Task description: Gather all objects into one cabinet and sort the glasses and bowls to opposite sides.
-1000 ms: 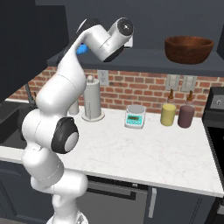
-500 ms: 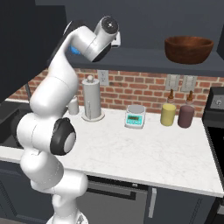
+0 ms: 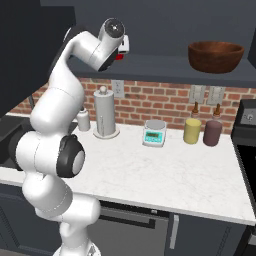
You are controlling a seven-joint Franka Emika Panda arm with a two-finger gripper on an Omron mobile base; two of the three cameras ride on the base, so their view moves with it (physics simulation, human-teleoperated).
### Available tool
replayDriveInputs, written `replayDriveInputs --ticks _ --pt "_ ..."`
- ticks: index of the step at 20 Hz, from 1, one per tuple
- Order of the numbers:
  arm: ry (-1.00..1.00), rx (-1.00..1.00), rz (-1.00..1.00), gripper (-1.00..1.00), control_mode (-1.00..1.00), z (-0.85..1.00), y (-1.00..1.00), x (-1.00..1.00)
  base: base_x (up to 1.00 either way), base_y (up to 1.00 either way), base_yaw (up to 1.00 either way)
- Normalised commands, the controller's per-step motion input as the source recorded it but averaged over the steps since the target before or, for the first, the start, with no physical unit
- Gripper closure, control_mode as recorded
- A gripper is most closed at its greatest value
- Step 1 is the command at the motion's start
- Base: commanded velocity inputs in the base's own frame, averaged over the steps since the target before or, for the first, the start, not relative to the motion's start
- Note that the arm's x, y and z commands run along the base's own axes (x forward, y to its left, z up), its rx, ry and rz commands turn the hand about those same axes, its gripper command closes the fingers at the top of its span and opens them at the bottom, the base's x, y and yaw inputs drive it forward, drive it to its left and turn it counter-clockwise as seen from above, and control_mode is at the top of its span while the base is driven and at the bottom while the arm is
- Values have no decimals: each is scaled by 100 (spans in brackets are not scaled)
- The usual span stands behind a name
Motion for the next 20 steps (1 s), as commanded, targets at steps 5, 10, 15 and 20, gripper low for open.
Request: replayDriveInputs --ticks 5,10,15,20 --pt "0 0 0 100 -100 0 29 0 0 0 0" --pt "0 0 0 100 -100 0 19 0 0 0 0" --pt "0 0 0 100 -100 0 12 0 0 0 0" --pt "0 0 0 100 -100 0 0 0 0 0 0"
